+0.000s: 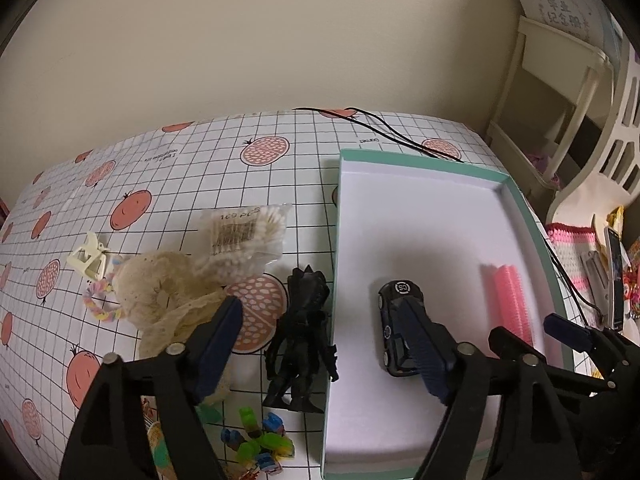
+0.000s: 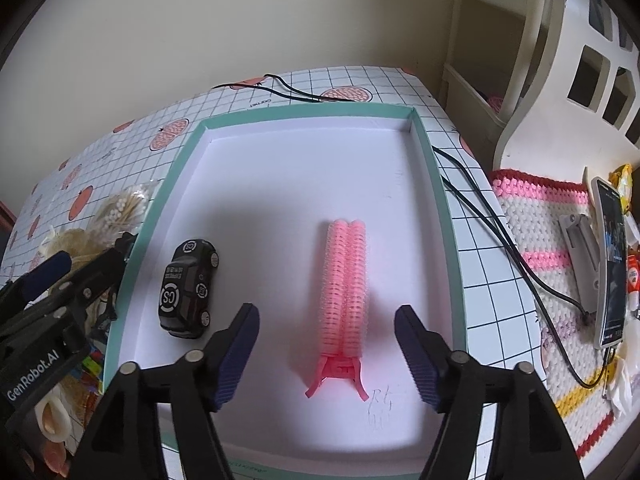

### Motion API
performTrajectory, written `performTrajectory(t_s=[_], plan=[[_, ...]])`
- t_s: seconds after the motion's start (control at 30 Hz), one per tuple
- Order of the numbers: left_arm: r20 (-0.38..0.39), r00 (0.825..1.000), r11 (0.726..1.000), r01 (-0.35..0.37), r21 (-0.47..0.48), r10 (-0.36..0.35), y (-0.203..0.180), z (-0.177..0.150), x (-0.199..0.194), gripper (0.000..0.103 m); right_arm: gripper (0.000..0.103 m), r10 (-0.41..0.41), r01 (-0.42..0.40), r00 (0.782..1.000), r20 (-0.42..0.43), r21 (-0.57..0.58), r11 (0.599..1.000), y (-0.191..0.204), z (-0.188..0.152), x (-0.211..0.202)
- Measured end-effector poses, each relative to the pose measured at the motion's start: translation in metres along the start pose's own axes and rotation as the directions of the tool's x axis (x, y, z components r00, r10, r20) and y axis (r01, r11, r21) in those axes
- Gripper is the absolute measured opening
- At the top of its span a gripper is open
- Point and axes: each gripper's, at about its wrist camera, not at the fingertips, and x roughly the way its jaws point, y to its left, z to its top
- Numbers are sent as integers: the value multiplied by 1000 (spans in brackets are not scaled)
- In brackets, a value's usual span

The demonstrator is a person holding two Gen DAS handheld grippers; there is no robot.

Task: Organize objects
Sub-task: 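Withdraw both tools from the tray back toward the remaining pile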

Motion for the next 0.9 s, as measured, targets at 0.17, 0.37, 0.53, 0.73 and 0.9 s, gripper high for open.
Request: performTrajectory(t_s=[0.17,0.37,0.53,0.73,0.9], plan=[[21,1000,1000,-18,-10,18,6,0,0,92,87,2,-2,1000,1,-6,1000,1,0,1],[27,999,999,-22,-33,23,13,1,2,98,99,0,0,1000,2,0,1000,1,0,1],[30,999,999,-23,-41,24,16,2,1,99,103,-6,6,1000,11,-2,1000,2,0,0],[39,999,998,-31,-61,34,23,2,-3,99,103,-18,18,1000,24,-5,1000,6,0,-4],[36,997,995,-63,-78,66,32,-1,-8,99,103,-12,12,1000,25,-6,1000,11,0,-9]])
